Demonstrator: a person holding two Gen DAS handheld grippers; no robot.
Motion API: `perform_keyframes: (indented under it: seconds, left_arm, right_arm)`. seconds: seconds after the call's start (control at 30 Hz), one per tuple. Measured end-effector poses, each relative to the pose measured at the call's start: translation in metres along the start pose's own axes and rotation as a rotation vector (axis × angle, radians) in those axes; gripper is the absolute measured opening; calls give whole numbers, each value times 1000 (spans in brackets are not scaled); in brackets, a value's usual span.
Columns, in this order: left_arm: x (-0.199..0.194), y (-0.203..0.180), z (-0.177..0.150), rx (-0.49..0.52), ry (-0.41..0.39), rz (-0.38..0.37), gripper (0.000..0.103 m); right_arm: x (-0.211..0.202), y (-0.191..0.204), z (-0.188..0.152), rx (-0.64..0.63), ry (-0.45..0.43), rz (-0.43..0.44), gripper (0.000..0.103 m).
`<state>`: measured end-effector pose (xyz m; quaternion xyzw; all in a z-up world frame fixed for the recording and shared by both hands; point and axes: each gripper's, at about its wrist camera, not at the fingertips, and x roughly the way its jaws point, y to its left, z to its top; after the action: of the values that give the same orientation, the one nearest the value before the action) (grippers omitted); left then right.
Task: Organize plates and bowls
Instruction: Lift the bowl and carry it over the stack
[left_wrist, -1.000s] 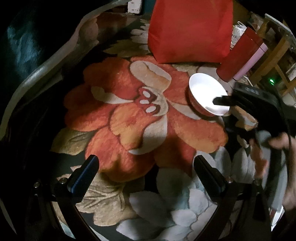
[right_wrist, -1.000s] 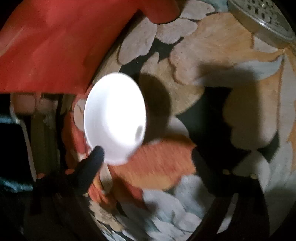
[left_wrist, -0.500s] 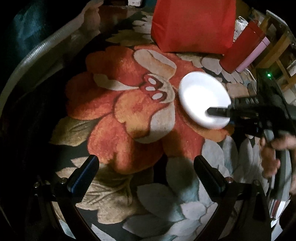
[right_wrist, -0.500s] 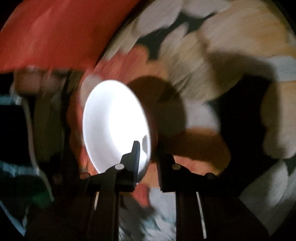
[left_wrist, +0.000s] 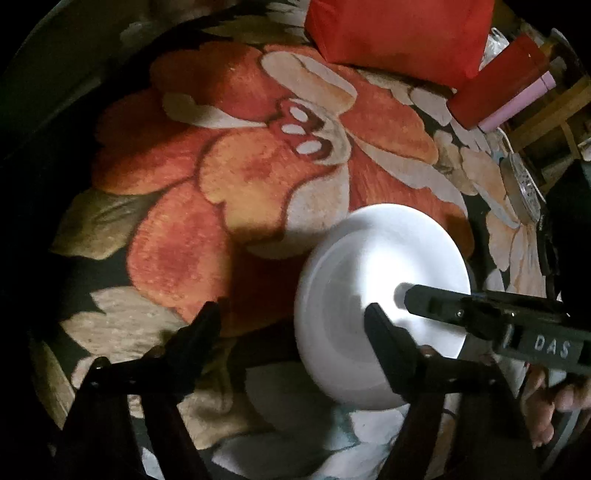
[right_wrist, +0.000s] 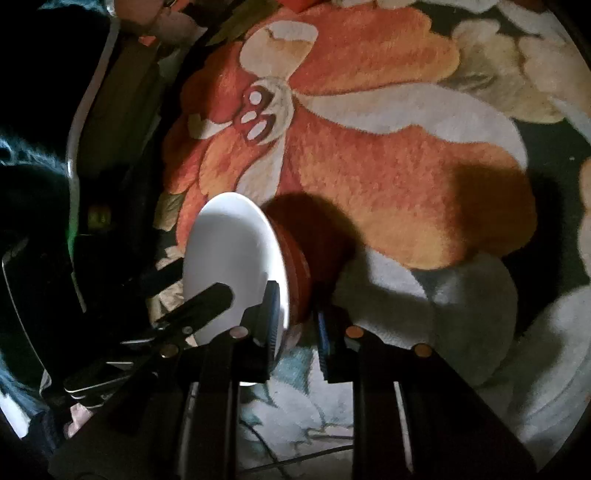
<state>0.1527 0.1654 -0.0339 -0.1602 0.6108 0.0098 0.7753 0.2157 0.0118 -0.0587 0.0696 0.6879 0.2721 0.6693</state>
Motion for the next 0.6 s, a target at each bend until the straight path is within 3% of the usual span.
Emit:
perform_keyframes:
  seconds: [0.03, 0.17, 0.2, 0.23, 0.37, 0.6]
  left_arm:
    - [3, -2, 1, 9, 9, 4, 53]
    - [7, -11, 2, 54, 6, 32, 39]
    - [7, -12, 2, 62, 5, 27, 23]
    - [8, -13, 3, 65, 11, -8, 17]
    - [-1, -23, 0, 104, -24, 10, 9]
    - [-6, -30, -5, 139, -28, 14, 9]
  right_arm:
    - [2, 3, -1, 0, -8, -20, 20]
    - [3, 9, -8, 2, -53, -70, 20]
    - [0, 8, -11, 2, -61, -78, 20]
    - [-1, 7, -12, 1, -64, -88, 20]
    - [2, 8, -15, -1, -63, -149, 17]
    - [-10, -2, -29, 4, -59, -150, 12]
